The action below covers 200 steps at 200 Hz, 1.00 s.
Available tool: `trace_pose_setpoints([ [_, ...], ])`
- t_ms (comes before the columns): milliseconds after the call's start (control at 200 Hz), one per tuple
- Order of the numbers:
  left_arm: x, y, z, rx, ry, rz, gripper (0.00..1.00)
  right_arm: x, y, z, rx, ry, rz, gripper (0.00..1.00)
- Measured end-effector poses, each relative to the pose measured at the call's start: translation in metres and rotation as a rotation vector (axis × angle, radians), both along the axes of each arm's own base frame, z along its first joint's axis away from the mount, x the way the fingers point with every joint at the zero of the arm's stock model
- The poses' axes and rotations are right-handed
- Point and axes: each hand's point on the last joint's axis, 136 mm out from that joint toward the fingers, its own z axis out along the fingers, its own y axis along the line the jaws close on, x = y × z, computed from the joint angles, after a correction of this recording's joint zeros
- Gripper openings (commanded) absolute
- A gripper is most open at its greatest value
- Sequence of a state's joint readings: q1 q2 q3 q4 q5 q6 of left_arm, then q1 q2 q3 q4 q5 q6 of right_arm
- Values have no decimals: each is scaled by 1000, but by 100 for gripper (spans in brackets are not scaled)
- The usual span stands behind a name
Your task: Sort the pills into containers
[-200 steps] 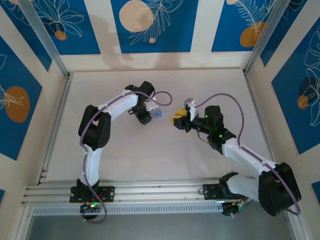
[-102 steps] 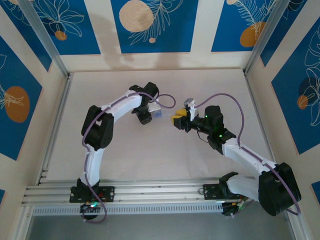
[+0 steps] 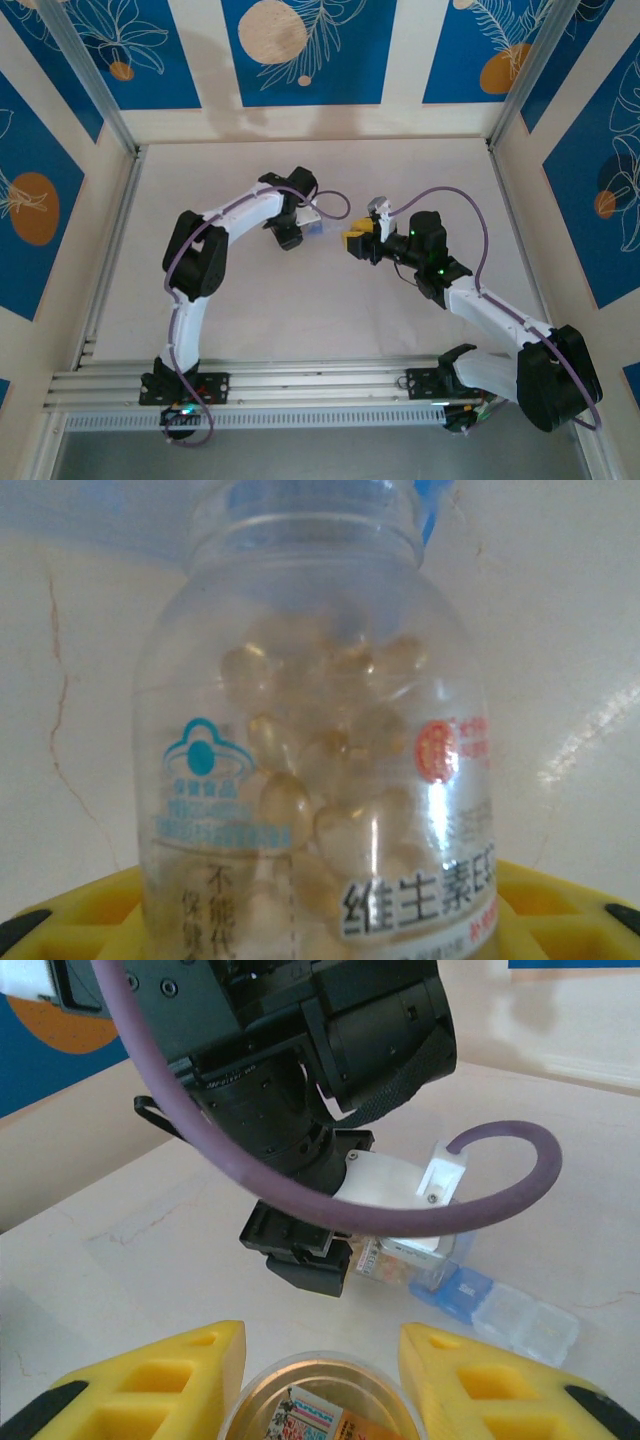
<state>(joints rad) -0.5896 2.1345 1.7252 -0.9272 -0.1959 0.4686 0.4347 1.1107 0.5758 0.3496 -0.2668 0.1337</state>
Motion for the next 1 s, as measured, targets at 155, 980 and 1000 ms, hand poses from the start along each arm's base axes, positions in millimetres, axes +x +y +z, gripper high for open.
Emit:
trace_pose_setpoints([
  [155,-4,5,-1,-33,-29,32,0,0,0,0,0,0,1,0],
  [980,-31,-1,82,-645,-404,124,0,2,3,-5,-5,19,7,0],
  [1000,-36,-1,92,-696,-439,113,0,2,3,-5,-5,21,6,0],
])
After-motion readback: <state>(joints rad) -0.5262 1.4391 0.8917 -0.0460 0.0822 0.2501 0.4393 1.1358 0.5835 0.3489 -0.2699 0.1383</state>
